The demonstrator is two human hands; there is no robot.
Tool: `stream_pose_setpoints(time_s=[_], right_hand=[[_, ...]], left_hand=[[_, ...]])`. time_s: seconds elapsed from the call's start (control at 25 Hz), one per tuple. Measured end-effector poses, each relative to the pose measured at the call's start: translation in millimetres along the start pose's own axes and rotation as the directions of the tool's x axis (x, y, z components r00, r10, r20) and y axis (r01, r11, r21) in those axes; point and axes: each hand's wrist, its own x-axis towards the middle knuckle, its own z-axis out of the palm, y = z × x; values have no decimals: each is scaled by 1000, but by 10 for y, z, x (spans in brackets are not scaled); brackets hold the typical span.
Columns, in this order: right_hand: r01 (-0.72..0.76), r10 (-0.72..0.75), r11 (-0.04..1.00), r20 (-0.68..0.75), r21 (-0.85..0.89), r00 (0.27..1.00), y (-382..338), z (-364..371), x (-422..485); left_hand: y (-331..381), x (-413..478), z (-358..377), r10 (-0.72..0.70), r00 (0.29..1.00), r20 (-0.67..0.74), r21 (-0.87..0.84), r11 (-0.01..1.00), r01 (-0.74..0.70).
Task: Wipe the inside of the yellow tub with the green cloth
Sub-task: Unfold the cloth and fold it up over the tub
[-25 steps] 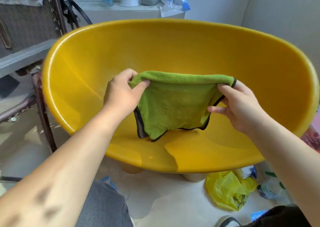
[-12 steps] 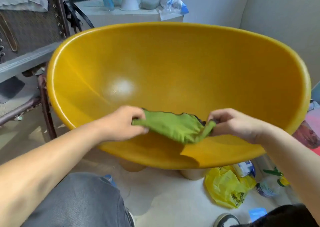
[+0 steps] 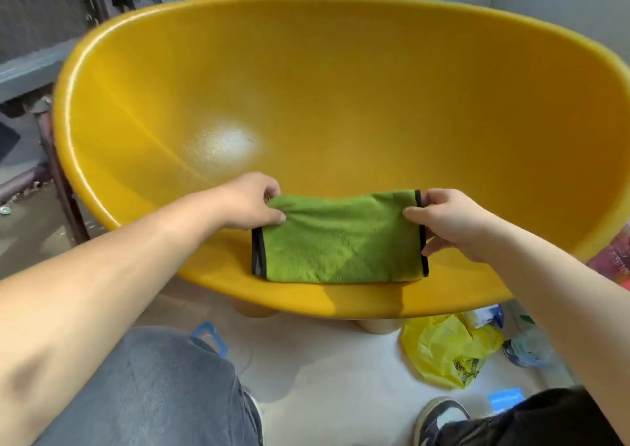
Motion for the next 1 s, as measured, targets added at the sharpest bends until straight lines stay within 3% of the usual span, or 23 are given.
stream_pose_setpoints(time_s=[0.12,0.2,0.28,0.4,0.52,0.64,0.8,0.88,1.0], right_hand=[[5,-20,924,-34,-384,999,69,182,213],[-5,17,849,18,-528,1000,98,320,284],[-49,55,850,-4,-525,998,85,405,332],[-100,72,822,-72,-561,995,97,444,389],[-151,129,780,-80,-607,988,112,475,408],[-176,164,775,-76,-606,983,117,518,414],[-204,219,861,-22,-466,976,87,603,406],[-187,199,959,34,-213,979,17,592,366],[-159,148,977,87,142,985,-120,548,313]], left_hand=[[-9,238,262,-33,997,73,306,952,10],[-23,307,457,-34,980,197,324,945,-33],[-117,387,562,-15,967,254,286,956,-61],[-228,437,640,-19,981,195,280,959,-37],[-217,477,707,-91,990,112,355,934,46],[-156,535,662,-230,962,144,268,945,186],[-49,493,670,-250,939,237,119,966,228],[-32,478,720,-234,949,213,34,972,232],[-26,461,732,-238,957,165,-145,954,262]])
